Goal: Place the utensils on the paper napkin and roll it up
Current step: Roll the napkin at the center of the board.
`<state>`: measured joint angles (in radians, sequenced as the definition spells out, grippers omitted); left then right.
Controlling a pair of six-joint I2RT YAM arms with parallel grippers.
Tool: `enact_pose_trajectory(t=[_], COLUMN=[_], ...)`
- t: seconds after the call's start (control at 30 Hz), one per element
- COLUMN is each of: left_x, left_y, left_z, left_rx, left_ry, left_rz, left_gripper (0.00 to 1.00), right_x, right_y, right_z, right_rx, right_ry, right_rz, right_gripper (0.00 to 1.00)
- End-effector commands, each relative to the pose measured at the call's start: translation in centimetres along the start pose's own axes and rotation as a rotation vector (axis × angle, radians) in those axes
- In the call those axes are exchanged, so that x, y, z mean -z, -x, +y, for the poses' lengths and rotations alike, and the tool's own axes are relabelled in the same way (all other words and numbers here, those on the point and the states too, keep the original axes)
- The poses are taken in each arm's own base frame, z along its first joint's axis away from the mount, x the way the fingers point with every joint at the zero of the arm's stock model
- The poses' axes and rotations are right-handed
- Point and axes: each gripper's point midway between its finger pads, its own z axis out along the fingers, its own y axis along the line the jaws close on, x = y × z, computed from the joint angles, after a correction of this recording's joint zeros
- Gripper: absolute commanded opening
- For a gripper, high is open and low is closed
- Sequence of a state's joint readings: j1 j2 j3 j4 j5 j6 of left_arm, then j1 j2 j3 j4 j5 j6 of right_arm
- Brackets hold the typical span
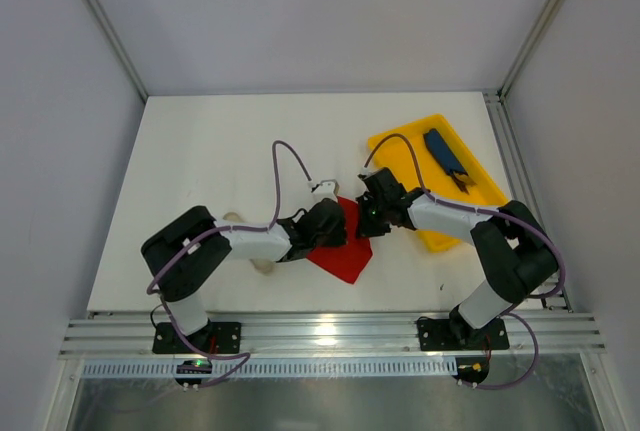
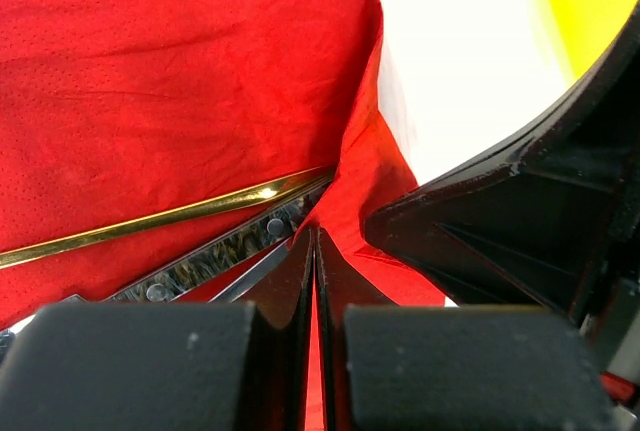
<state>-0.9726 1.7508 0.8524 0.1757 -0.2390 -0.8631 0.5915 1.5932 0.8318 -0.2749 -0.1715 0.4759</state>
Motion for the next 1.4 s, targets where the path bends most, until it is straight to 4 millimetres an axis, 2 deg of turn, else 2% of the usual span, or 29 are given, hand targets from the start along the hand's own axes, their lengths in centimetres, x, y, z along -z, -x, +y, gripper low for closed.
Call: enact_pose_trajectory(t=[0.0, 0.1, 0.23, 0.43, 0.5, 0.53, 0.6, 0.63, 0.7, 0.73, 0.77, 0.8, 0.83, 1.03, 1.3, 1.37], left_x=[-0.4, -0.6, -0.5, -0.5, -0.5, -0.5, -0.5, -0.5, -0.4, -0.4, -0.5, -0.5, -0.5, -0.9, -0.9, -0.8], left_y=[1.8, 1.5, 1.3, 0.7, 0.6, 0.5, 0.6, 0.5, 0.5, 0.5, 0.5, 0.4, 0.3, 0.1, 0.2, 0.3], left_z=[-1.4, -1.2, -0.8, -0.3, -0.2, -0.2, -0.2, -0.1, -0.2, -0.2, -0.2, -0.2, -0.2, -0.4, -0.5, -0.5], left_rx=[0.031, 0.035, 0.039, 0.037, 0.036, 0.039, 0.042, 0.040, 0.039, 0.039, 0.040, 0.038, 0.038, 0.040, 0.034, 0.033], left_ry=[-0.040, -0.033, -0.021, -0.008, -0.008, -0.009, -0.011, -0.008, -0.009, -0.010, -0.010, -0.011, -0.011, -0.017, -0.017, -0.018], left_rz=[-0.052, -0.044, -0.039, -0.023, -0.021, -0.020, -0.019, -0.018, -0.018, -0.016, -0.016, -0.013, -0.010, 0.000, 0.000, -0.003], left_gripper=[0.00, 0.00, 0.00, 0.00, 0.00, 0.00, 0.00, 0.00, 0.00, 0.00, 0.00, 0.00, 0.00, 0.00, 0.00, 0.00], right_x=[-0.1, 0.1, 1.1, 4.2, 4.5, 4.9, 4.7, 5.1, 4.3, 4.4, 4.1, 2.7, 2.7, -0.8, -1.6, -2.0], right_y=[0.4, 0.5, 1.5, 6.9, 8.3, 9.6, 10.7, 12.1, 12.7, 13.8, 14.0, 13.7, 14.3, 13.9, 14.2, 13.7], right_z=[0.1, 0.1, 0.5, 2.2, 1.8, 2.0, 1.9, 2.6, 2.6, 3.1, 3.4, 3.1, 3.8, 4.0, 2.3, 2.0], right_rx=[0.015, 0.017, 0.038, 0.070, 0.071, 0.075, 0.114, 0.143, 0.217, 0.240, 0.263, 0.301, 0.321, 0.368, 0.318, 0.302], right_ry=[0.009, 0.010, 0.002, -0.006, -0.010, -0.007, -0.010, 0.005, 0.011, 0.016, 0.039, 0.049, 0.076, 0.211, 0.235, 0.249], right_rz=[-0.012, -0.013, -0.028, -0.141, -0.159, -0.181, -0.179, -0.202, -0.179, -0.189, -0.175, -0.132, -0.121, 0.015, 0.041, 0.068], right_gripper=[0.04, 0.04, 0.04, 0.08, 0.09, 0.09, 0.19, 0.25, 0.43, 0.48, 0.51, 0.59, 0.60, 0.61, 0.66, 0.66])
